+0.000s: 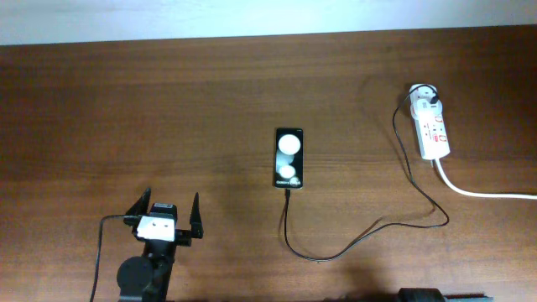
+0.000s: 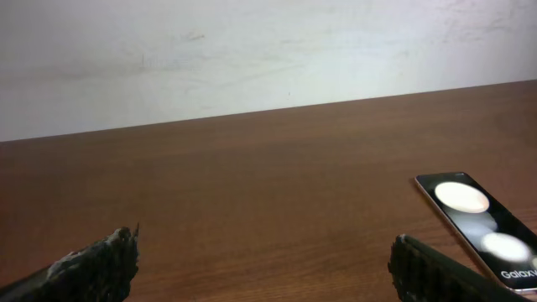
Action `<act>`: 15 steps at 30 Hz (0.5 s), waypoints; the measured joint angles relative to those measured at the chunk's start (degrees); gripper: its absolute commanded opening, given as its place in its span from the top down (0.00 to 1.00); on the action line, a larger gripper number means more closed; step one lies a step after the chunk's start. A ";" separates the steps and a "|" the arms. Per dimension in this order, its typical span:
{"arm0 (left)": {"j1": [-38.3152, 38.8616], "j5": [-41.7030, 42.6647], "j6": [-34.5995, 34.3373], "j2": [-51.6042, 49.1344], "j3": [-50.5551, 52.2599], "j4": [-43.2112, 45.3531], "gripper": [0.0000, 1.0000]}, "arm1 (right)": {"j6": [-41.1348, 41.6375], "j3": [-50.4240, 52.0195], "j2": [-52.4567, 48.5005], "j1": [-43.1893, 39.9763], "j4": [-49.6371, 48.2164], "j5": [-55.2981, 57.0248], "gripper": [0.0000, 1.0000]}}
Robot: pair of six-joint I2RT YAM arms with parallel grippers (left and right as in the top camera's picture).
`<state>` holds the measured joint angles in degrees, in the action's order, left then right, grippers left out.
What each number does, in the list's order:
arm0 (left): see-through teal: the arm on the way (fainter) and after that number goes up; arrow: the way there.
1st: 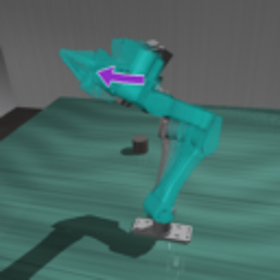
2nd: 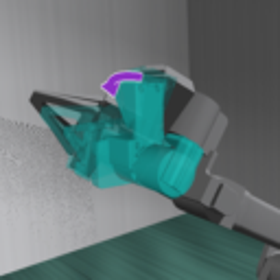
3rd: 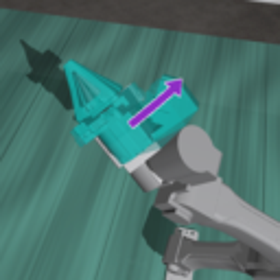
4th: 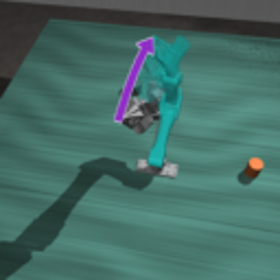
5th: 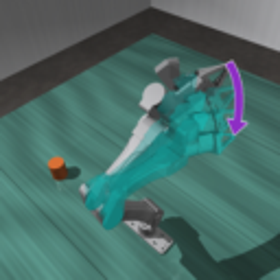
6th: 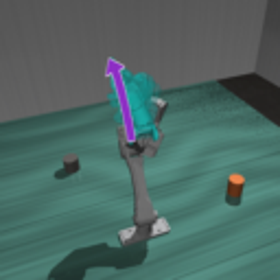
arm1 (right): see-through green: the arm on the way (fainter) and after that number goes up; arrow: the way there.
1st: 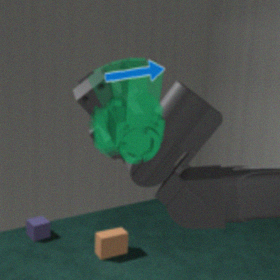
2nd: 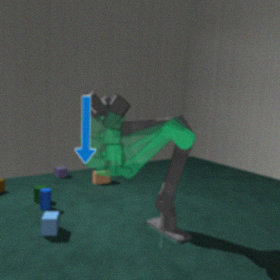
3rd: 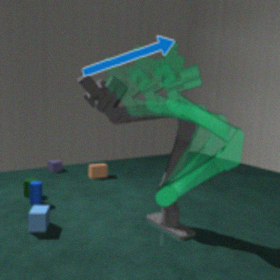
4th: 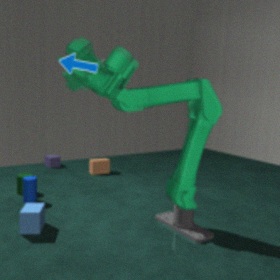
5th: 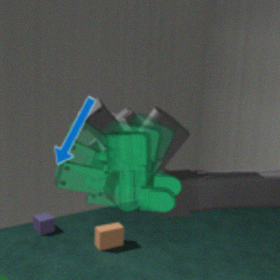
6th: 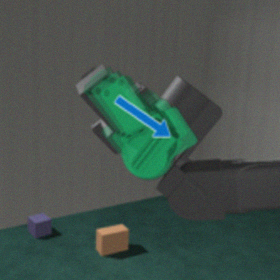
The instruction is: Plug charger to phone and switch on socket
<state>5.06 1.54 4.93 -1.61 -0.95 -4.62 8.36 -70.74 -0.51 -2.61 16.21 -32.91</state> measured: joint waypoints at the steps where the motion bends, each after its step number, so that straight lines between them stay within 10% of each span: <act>1: 0.00 0.00 0.00 0.00 0.00 0.00 0.01 | 0.02 1.40 0.00 2.47 -0.39 2.19 0.01; 15: 0.00 0.00 -0.02 0.00 0.00 -0.02 0.01 | -0.13 39.47 -0.17 4.92 -17.59 16.83 0.01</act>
<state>5.06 1.54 4.91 -1.61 -0.95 -4.64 8.23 -31.27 -0.69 2.31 -1.39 -16.08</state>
